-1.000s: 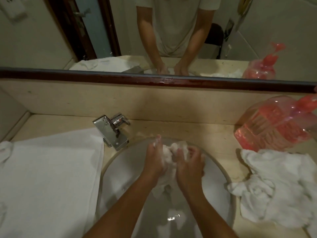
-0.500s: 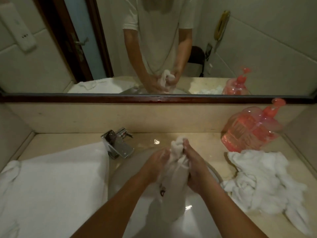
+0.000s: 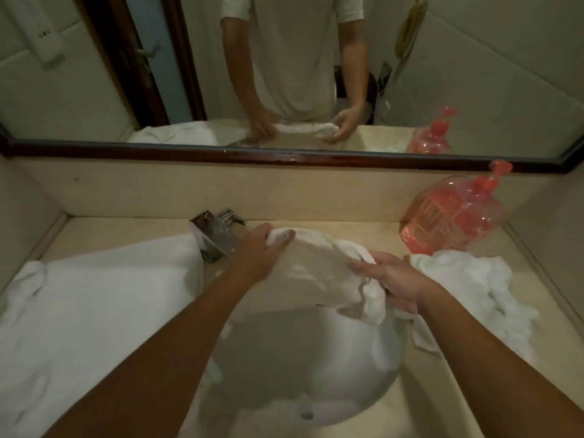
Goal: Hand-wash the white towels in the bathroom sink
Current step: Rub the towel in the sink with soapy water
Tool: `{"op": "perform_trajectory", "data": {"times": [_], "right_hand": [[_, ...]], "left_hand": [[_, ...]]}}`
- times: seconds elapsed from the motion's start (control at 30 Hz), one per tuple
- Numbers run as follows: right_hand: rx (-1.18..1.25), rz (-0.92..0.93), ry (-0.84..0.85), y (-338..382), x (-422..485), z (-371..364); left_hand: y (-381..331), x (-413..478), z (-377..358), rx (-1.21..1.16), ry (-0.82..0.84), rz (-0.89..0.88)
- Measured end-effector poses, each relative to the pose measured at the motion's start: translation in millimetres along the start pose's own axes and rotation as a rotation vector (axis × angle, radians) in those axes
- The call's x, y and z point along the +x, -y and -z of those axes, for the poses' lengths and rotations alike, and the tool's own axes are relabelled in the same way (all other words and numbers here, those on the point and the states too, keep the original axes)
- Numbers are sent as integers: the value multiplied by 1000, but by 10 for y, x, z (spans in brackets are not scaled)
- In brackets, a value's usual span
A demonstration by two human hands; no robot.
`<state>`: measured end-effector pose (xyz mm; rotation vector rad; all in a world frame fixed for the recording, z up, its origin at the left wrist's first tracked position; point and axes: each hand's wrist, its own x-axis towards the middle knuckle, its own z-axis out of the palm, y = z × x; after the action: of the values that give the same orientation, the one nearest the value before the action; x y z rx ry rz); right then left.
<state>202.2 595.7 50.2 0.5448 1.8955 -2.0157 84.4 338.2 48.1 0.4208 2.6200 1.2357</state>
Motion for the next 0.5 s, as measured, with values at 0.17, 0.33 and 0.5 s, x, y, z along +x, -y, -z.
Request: {"op": "perform_trajectory", "data": {"times": [0.17, 0.33, 0.5], "right_hand": [[153, -3, -143, -421, 321, -274], [4, 26, -256, -861, 696, -924], [-152, 140, -375, -732, 720, -955]], "left_hand": [[314, -180, -585, -222, 47, 310], [382, -155, -1302, -415, -17, 545], [96, -188, -1419, -572, -99, 534]]}}
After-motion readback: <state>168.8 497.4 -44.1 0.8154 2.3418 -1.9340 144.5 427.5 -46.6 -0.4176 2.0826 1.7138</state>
